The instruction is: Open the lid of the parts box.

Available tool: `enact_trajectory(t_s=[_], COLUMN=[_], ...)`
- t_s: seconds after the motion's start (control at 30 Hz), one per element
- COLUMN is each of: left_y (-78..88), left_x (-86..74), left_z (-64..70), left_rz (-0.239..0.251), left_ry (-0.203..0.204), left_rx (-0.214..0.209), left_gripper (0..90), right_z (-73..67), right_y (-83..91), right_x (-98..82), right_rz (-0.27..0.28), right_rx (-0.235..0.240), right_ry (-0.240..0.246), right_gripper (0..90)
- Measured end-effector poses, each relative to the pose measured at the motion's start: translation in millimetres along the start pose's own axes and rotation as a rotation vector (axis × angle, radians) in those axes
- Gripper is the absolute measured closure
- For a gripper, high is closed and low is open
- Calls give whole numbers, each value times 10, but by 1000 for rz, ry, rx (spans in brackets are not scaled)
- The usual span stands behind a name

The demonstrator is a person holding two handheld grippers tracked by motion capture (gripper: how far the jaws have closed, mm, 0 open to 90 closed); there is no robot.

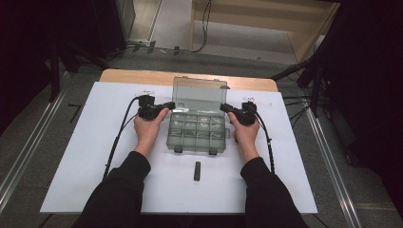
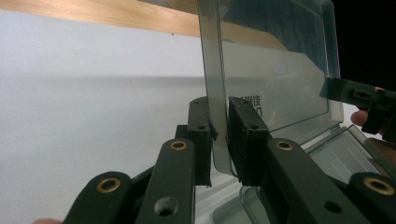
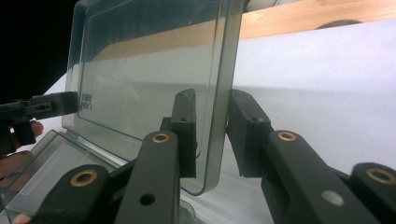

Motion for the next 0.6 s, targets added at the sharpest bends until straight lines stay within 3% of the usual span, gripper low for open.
enact_trajectory(t_s=[0.07, 0.3, 0.43, 0.6], left_y=[-1, -16, -59, -53], left_x=[-10, -21, -42, -47], left_z=[-18, -7, 0, -2], left_rz=[-16, -30, -77, -81], left_ry=[23, 25, 34, 44], left_rx=[-8, 3, -8, -16], left_gripper=[773, 757, 714, 701], right_z=[6, 19, 35, 32], right_y=[-15, -20, -31, -39], right_x=[-10, -19, -28, -39], right_rz=[-10, -28, -42, -55], right_rx=[-4, 4, 9, 6], right_ry=[-2, -25, -35, -26], right_gripper=[696, 691, 682, 662])
Point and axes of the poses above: each handheld gripper's, and its own axes: y roughly backward along the jaws, x roughly out of its top, z roughly to its right, the point moved 4 cm from there along -y, roughly forward along the jaws, and after that the axes turned 12 degrees about -x, right-handed, at the moved point
